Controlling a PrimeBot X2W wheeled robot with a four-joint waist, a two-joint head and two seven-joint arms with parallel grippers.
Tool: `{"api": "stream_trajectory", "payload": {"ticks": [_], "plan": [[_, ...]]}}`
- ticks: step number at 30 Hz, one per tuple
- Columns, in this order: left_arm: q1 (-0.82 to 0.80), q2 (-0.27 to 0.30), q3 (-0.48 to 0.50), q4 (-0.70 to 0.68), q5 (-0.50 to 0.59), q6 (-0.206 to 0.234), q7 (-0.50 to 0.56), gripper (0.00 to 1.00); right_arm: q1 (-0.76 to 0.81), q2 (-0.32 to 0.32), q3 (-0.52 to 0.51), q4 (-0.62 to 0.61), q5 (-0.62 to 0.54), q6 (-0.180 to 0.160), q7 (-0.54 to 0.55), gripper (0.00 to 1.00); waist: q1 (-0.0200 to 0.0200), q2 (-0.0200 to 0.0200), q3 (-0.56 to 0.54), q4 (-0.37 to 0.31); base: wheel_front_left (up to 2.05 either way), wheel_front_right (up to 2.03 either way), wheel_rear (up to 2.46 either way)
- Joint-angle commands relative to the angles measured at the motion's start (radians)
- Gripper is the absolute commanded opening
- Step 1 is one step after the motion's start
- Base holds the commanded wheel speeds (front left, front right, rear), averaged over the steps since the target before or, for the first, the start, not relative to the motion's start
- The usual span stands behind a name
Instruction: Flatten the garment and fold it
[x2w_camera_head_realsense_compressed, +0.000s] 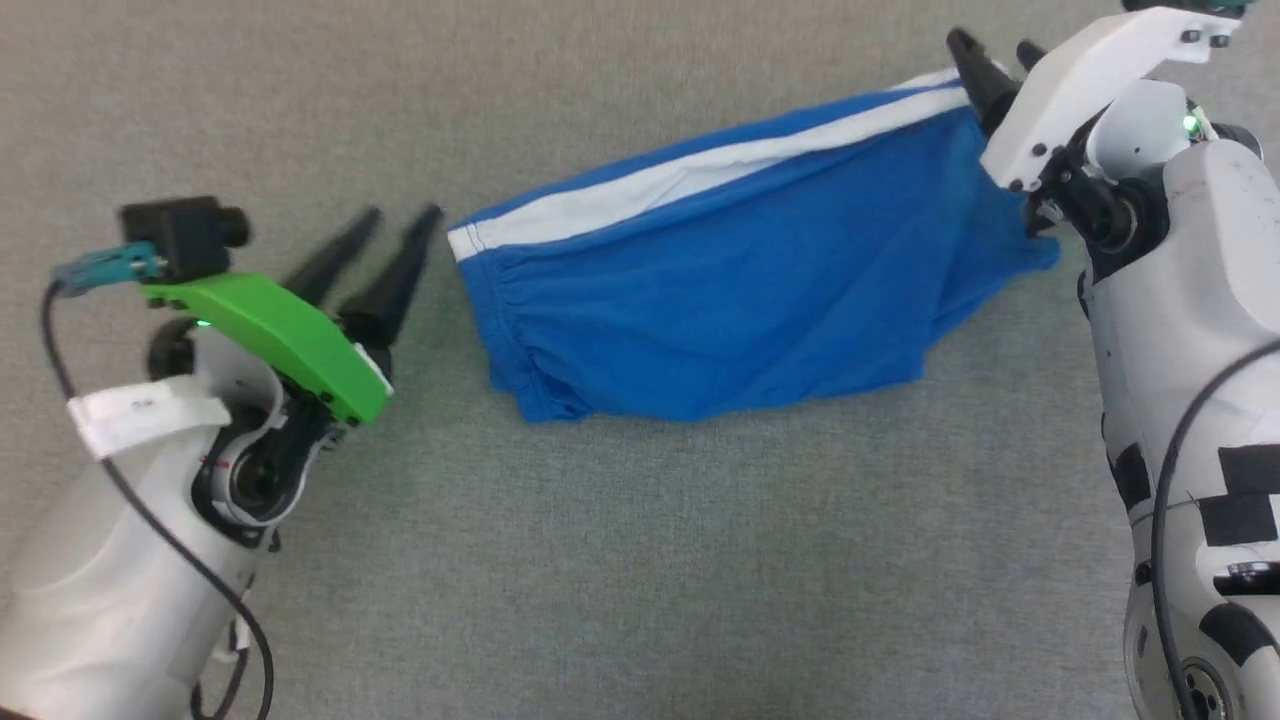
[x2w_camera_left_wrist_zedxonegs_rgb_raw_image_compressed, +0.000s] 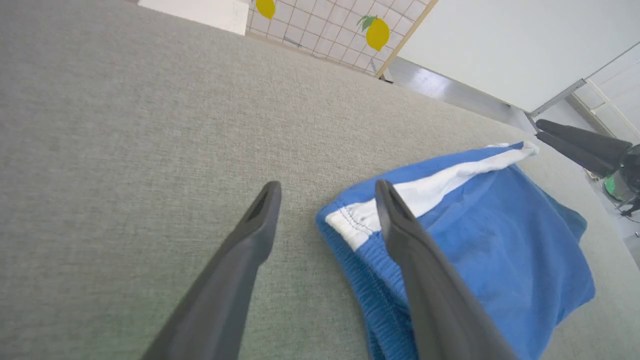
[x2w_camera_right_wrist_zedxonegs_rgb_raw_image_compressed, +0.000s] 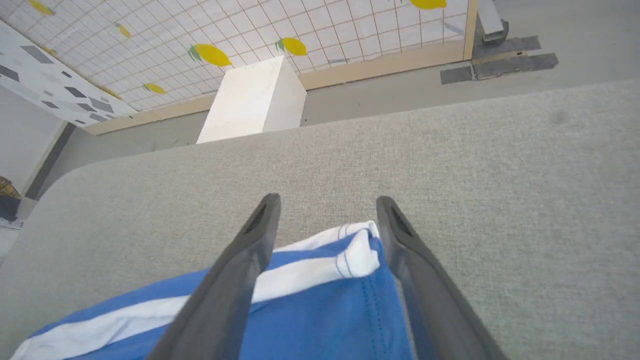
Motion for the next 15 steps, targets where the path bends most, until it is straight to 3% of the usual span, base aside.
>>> {"api": "stream_trajectory", "payload": {"ticks": [1,6,10,15], "plan": [[0.015,0.016,0.01,-0.011,0.043,0.02,-0.047,1.0,0.0,-0.001,0.005,-0.004,0.008,-0.002,-0.027,1.0,-0.0001,0.0,-0.065,-0.009,0.0,0.0,0.0],[0.103,0.061,0.013,-0.066,0.256,0.125,-0.261,1.0,0.101,-0.001,0.024,-0.062,-0.125,-0.002,-0.007,1.0,-0.0001,0.0,-0.135,-0.02,0.0,0.0,0.0],[0.204,0.057,0.026,-0.118,0.396,0.193,-0.295,1.0,0.21,-0.001,0.019,-0.156,-0.272,-0.002,0.131,1.0,-0.0001,0.0,-0.17,-0.016,0.0,0.0,0.0],[0.333,0.003,0.095,-0.187,0.47,0.222,-0.297,1.0,0.324,-0.001,0.052,-0.306,-0.339,-0.002,0.312,1.0,-0.0001,0.0,-0.179,-0.007,0.0,0.0,0.0]]}}
